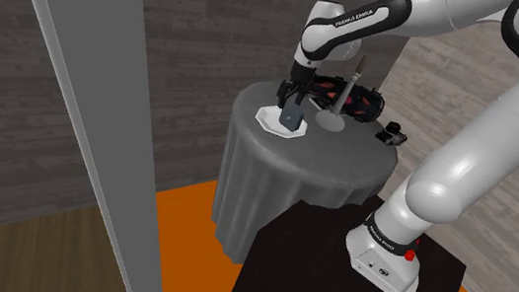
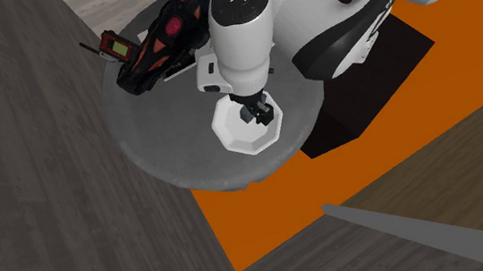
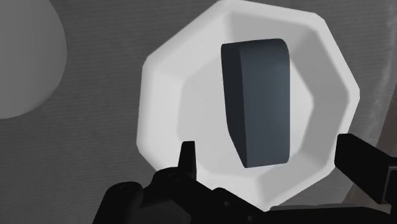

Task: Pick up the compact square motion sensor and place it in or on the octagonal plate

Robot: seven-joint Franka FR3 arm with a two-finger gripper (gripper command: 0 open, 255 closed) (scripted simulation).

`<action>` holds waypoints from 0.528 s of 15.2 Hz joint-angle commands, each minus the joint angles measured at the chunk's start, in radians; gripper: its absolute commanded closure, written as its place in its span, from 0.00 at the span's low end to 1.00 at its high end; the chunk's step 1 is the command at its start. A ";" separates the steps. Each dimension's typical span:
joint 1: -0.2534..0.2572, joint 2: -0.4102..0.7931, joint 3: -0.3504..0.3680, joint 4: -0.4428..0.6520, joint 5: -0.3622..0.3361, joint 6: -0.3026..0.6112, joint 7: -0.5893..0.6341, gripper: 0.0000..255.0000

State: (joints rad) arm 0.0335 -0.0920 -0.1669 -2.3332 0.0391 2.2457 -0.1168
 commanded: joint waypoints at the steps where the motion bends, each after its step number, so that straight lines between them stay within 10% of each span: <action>1: 0.000 -0.026 0.002 0.036 -0.007 -0.063 0.008 0.00; 8: -0.001 -0.038 0.002 0.051 -0.010 -0.090 0.010 0.00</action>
State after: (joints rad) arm 0.0328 -0.1303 -0.1651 -2.2826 0.0293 2.1566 -0.1064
